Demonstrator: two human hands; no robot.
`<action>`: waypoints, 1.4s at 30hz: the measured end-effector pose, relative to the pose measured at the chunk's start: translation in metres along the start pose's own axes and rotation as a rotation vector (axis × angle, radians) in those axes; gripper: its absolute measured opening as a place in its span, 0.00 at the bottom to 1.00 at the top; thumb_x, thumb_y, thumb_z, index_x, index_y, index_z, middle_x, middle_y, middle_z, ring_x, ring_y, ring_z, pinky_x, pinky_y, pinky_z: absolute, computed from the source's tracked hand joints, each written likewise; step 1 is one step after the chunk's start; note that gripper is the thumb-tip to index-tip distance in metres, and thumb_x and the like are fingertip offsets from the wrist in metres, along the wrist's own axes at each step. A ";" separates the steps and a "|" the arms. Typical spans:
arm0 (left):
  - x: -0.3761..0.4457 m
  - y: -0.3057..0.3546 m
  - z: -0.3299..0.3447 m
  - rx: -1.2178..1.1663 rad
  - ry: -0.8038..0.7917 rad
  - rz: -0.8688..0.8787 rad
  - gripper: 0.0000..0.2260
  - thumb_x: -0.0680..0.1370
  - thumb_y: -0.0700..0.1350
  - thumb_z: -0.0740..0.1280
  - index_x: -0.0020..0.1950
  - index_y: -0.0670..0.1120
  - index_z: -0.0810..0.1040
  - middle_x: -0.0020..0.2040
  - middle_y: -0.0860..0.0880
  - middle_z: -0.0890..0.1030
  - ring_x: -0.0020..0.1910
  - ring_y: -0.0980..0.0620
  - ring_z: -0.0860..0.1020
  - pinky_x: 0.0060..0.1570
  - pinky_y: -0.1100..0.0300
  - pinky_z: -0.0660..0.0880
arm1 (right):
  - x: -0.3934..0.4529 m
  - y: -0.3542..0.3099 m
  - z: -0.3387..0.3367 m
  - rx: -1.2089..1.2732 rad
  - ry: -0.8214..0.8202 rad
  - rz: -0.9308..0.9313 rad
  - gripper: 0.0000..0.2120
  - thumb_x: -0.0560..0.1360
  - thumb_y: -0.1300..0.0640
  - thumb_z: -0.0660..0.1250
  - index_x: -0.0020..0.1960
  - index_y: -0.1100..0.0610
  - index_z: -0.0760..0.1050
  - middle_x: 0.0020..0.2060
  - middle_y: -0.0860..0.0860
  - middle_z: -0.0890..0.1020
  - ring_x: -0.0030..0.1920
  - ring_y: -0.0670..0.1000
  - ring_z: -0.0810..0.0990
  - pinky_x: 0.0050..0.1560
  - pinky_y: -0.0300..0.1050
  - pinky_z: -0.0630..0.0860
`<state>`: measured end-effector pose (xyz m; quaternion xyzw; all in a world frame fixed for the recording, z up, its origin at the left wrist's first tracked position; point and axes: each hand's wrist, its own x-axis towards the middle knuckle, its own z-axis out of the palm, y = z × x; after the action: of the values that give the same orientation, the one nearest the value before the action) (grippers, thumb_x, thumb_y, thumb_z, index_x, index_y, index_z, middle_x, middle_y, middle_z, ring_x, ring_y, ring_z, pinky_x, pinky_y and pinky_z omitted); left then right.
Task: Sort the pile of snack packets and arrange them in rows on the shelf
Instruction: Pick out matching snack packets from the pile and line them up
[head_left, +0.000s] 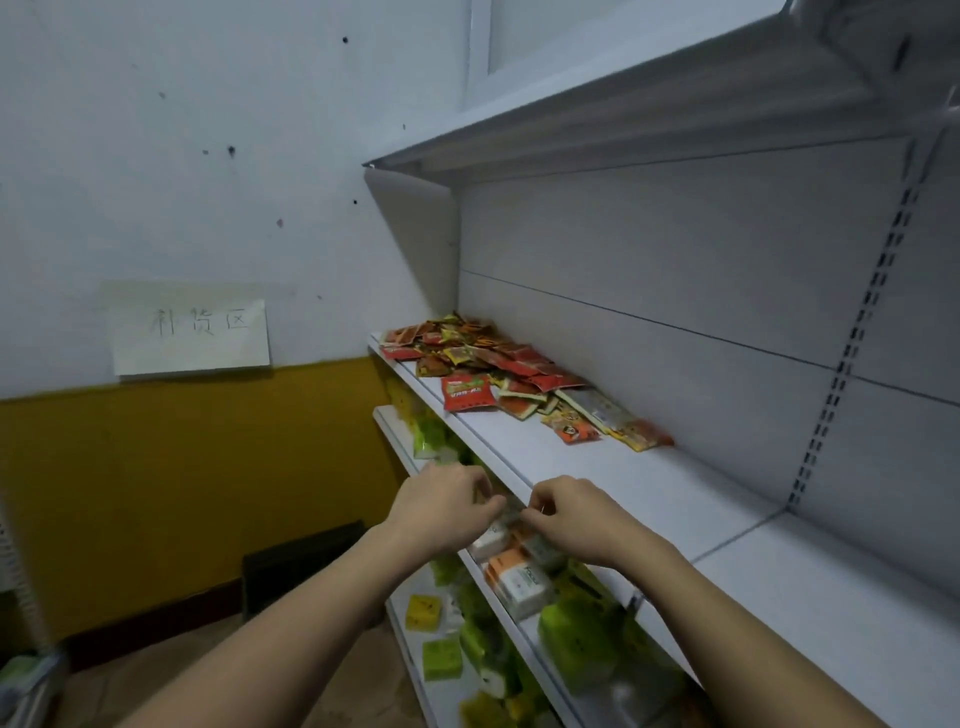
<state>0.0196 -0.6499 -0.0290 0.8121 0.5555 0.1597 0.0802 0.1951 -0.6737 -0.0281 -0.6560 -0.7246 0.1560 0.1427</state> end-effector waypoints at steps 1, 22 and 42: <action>0.019 -0.009 0.003 0.009 -0.006 -0.002 0.16 0.80 0.60 0.62 0.58 0.52 0.81 0.54 0.51 0.81 0.51 0.52 0.78 0.38 0.59 0.71 | 0.022 0.002 0.003 0.015 0.009 -0.008 0.09 0.78 0.48 0.63 0.45 0.51 0.78 0.43 0.48 0.82 0.45 0.49 0.81 0.50 0.53 0.80; 0.359 -0.248 0.009 -0.055 0.022 -0.099 0.14 0.80 0.59 0.63 0.60 0.54 0.80 0.54 0.52 0.81 0.58 0.49 0.76 0.46 0.56 0.74 | 0.433 -0.029 0.032 0.055 0.058 -0.051 0.12 0.78 0.53 0.61 0.40 0.57 0.74 0.34 0.52 0.80 0.37 0.52 0.78 0.36 0.49 0.72; 0.626 -0.424 0.022 -0.337 -0.009 0.218 0.07 0.80 0.50 0.64 0.49 0.50 0.80 0.46 0.53 0.81 0.46 0.55 0.78 0.45 0.56 0.77 | 0.735 -0.061 0.062 0.580 0.380 0.419 0.12 0.77 0.56 0.64 0.35 0.57 0.74 0.29 0.54 0.75 0.31 0.53 0.74 0.37 0.48 0.72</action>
<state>-0.1364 0.0892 -0.0736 0.8432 0.4294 0.2546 0.1995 0.0421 0.0497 -0.0581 -0.7390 -0.4620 0.2559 0.4183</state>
